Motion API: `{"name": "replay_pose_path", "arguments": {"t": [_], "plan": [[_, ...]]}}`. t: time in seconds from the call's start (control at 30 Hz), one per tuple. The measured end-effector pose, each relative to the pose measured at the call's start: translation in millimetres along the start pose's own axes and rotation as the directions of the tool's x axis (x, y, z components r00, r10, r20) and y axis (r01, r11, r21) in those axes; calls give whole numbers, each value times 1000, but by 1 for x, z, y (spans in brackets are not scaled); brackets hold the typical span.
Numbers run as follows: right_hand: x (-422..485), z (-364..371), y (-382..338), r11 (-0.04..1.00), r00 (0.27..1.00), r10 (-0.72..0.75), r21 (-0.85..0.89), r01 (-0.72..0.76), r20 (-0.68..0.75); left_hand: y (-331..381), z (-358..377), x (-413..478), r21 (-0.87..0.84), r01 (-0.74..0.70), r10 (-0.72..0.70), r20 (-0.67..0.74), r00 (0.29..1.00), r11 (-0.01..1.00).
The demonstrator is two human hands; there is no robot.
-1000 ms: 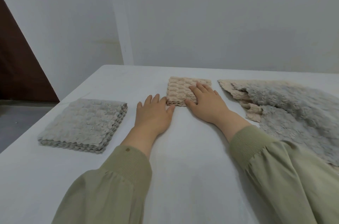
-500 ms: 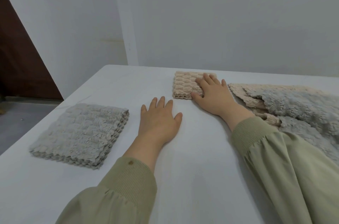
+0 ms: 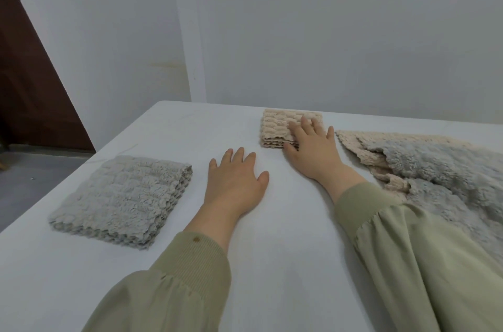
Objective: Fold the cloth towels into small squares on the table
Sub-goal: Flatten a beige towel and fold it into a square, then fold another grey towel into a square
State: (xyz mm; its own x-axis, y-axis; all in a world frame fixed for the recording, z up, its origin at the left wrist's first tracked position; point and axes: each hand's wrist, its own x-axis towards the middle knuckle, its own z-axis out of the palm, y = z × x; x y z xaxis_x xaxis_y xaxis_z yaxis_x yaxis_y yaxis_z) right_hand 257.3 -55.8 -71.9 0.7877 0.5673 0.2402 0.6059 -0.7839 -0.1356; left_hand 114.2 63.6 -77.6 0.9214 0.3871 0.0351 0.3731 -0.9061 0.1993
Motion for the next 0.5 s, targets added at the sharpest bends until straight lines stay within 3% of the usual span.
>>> {"name": "replay_pose_path", "arguments": {"t": [0.1,0.23,0.5], "plan": [[-19,-3,-8,999,998,39,8,-38,-54,3,-5,-4,-62,-14,9,-68,998,998],[-59,-15,-19,998,994,39,49,-34,-101,12,-12,-23,-180,-91,37,-284,958,979],[-152,-42,-17,989,976,48,150,-16,-214,39,-7,-93,-176,-161,96,-327,940,971]]}}
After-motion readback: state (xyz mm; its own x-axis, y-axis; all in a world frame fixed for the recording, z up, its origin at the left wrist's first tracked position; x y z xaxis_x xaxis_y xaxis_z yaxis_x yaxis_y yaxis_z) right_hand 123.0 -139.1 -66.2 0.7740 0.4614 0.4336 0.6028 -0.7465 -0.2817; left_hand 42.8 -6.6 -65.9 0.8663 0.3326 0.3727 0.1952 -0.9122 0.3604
